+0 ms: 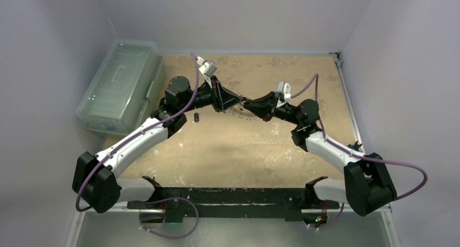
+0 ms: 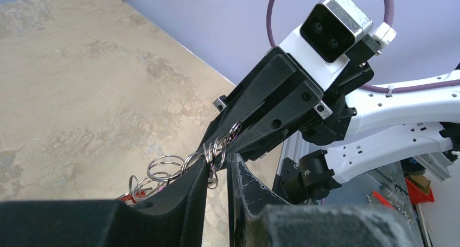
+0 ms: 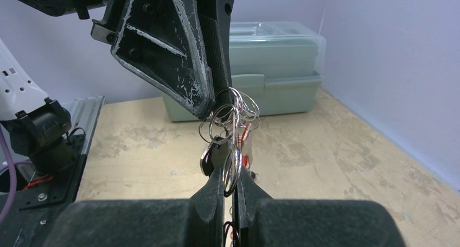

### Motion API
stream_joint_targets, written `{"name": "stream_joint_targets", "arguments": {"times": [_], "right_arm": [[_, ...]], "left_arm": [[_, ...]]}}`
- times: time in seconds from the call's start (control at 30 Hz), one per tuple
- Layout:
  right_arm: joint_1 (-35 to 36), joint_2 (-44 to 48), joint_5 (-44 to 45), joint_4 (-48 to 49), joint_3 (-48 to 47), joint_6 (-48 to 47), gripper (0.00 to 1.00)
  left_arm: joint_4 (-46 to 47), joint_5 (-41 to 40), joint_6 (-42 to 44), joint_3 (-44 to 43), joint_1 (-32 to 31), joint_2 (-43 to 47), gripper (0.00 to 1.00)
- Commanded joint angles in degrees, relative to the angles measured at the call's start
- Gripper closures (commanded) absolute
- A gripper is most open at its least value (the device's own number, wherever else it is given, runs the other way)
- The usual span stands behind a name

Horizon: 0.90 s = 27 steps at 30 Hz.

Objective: Remove the keys from the keyring

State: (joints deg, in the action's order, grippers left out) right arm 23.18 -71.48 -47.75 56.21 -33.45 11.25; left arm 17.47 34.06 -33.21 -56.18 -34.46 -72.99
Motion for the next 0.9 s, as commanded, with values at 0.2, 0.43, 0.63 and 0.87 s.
{"name": "stream_joint_targets", "arguments": {"times": [0.2, 0.43, 0.63, 0.87], "right_arm": [[0.03, 0.91, -0.59, 1.78, -1.21, 0.46, 1.0], [0.02, 0.73, -0.67, 1.76, -1.22, 0.36, 1.0], [0.02, 0.82, -0.76, 1.92, -1.35, 0.57, 1.0], [-0.13, 1.51, -0.98, 2.21, -1.58, 0.3, 1.0]], "left_arm": [[3.35, 4.54, 0.83, -4.73, -0.52, 3.15, 0.85], [1.87, 5.13, 1.82, -6.18, -0.52, 3.51, 0.84], [0.0, 4.04, 3.72, -5.43, -0.47, 3.61, 0.89], [-4.79, -0.07, 4.78, -2.53, 0.02, 5.18, 0.77]]}}
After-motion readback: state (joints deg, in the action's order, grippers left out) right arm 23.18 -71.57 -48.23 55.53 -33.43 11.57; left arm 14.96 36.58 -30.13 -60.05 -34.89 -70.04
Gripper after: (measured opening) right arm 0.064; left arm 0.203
